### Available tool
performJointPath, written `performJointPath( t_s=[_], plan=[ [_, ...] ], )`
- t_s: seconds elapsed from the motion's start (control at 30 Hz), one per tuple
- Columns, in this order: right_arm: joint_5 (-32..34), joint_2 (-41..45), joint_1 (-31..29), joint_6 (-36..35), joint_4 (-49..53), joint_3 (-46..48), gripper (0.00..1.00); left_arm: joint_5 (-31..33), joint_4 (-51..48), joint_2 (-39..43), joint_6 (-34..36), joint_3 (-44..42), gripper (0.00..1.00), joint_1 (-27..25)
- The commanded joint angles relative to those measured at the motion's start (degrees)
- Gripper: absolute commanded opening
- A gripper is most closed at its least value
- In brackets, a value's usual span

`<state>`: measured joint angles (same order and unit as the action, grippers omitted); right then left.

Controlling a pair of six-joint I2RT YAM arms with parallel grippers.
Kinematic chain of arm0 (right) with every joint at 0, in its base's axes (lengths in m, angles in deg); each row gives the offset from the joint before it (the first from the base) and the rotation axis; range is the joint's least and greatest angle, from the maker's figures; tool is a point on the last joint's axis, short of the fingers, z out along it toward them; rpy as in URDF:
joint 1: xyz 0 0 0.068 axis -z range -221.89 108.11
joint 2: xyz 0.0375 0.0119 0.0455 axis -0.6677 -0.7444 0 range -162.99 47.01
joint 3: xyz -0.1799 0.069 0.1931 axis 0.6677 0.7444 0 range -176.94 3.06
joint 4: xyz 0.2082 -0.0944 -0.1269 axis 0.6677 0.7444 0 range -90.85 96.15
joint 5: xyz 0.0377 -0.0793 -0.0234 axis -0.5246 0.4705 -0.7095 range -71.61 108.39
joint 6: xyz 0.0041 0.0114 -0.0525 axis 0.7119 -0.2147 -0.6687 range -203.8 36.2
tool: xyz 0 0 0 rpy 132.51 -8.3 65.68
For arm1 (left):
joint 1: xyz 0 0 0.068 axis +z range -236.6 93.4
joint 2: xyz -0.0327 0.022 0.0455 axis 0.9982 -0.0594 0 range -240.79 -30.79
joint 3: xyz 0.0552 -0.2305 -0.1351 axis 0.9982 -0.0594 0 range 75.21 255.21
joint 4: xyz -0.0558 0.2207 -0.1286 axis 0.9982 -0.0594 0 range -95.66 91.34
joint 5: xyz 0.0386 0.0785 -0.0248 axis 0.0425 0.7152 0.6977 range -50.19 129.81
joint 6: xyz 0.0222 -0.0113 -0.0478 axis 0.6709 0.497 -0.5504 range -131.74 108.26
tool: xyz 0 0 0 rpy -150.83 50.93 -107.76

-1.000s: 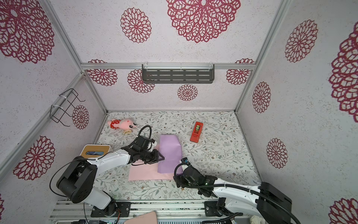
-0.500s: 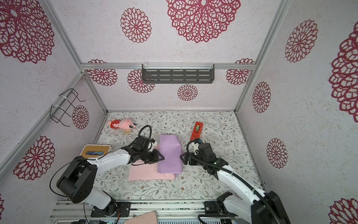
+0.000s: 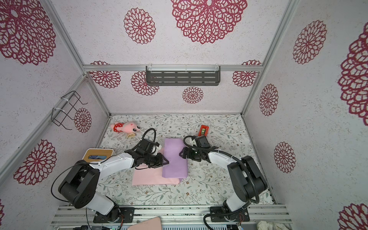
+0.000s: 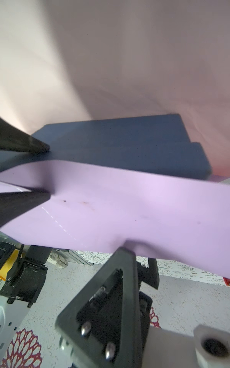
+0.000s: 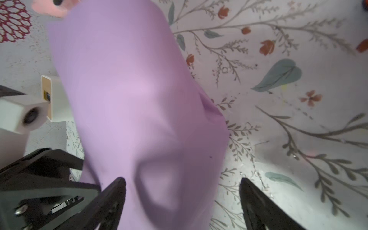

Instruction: Wrap the gift box in paper

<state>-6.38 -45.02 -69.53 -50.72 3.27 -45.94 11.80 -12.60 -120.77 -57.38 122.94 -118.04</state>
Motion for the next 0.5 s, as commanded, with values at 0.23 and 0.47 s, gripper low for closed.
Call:
performJointPath(
  t_s=[0.23, 0.47],
  plan=[
    [0.9, -1.0, -0.4, -0.1, -2.2, 3.4, 0.89, 0.6, -0.8, 1.0, -1.1, 0.9, 0.31, 2.0],
    [1.0, -1.6, -0.7, 0.1, -2.8, 4.2, 0.88, 0.5, 0.6, 0.3, -2.6, 3.8, 0.66, 3.3]
  ],
)
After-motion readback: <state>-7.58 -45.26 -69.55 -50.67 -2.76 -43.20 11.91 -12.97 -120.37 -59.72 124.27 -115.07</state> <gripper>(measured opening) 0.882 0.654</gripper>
